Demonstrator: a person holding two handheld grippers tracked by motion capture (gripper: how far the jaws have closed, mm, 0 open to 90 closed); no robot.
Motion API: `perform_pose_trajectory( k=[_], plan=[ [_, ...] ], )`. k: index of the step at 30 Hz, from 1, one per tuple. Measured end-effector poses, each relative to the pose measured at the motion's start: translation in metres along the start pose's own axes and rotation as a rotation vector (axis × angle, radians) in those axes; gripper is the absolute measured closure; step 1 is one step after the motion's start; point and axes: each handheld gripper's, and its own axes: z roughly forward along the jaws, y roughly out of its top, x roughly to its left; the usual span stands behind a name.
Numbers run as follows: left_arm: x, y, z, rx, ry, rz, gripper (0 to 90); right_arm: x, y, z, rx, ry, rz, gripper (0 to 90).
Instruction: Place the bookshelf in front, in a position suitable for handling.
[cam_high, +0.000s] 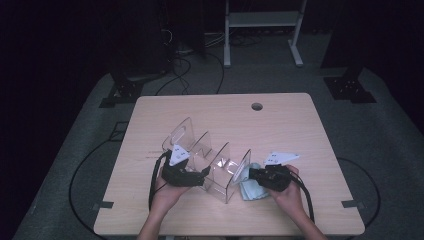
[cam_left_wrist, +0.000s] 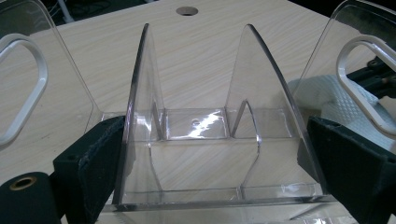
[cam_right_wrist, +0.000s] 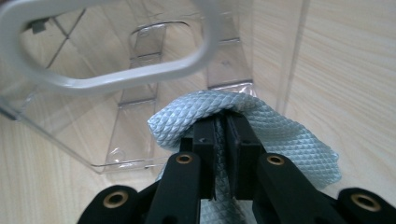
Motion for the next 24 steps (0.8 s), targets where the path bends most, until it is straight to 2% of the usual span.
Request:
perform_pose_trajectory(
  k=[2, 4, 6, 8, 10, 12, 14, 17, 18, 20, 24],
  plan=[
    [0.0, 0.0, 0.0, 0.0, -0.001, 0.001, 7.9, -0.004, -0.007, 0.005, 0.016, -0.014, 0.017, 83.1],
    [-0.001, 0.0, 0.0, 0.005, -0.004, 0.004, 7.8, -0.007, -0.015, 0.013, 0.064, -0.01, 0.023, 83.1],
    [-0.001, 0.0, 0.0, 0.003, -0.004, 0.004, 7.8, -0.008, -0.011, 0.01, 0.058, -0.017, 0.022, 83.1],
    [-0.001, 0.0, 0.0, 0.002, -0.004, 0.003, 7.8, -0.008, 0.0, -0.001, 0.009, -0.033, 0.007, 83.1],
    [-0.001, 0.0, 0.0, 0.0, -0.009, 0.004, 7.8, -0.009, 0.011, -0.013, -0.051, -0.03, 0.02, 83.2],
    [-0.001, 0.0, 0.0, 0.0, -0.01, 0.005, 7.7, -0.012, 0.015, -0.018, -0.076, -0.031, 0.03, 83.2],
    [-0.001, 0.0, 0.0, 0.001, -0.011, 0.004, 7.7, -0.015, 0.009, -0.013, -0.061, -0.03, 0.044, 83.2],
    [-0.001, 0.0, 0.0, 0.002, -0.013, 0.006, 7.7, -0.021, -0.007, 0.002, 0.012, -0.029, 0.07, 83.1],
    [-0.001, 0.0, 0.0, 0.002, -0.013, 0.006, 7.7, -0.022, -0.009, 0.004, 0.021, -0.029, 0.069, 83.1],
    [-0.001, 0.0, 0.0, 0.001, -0.014, 0.009, 7.7, -0.022, -0.002, -0.002, 0.0, -0.04, 0.063, 83.1],
    [-0.001, 0.0, 0.001, -0.002, -0.017, 0.005, 7.6, -0.017, 0.021, -0.022, -0.082, -0.055, 0.023, 83.0]
  ],
)
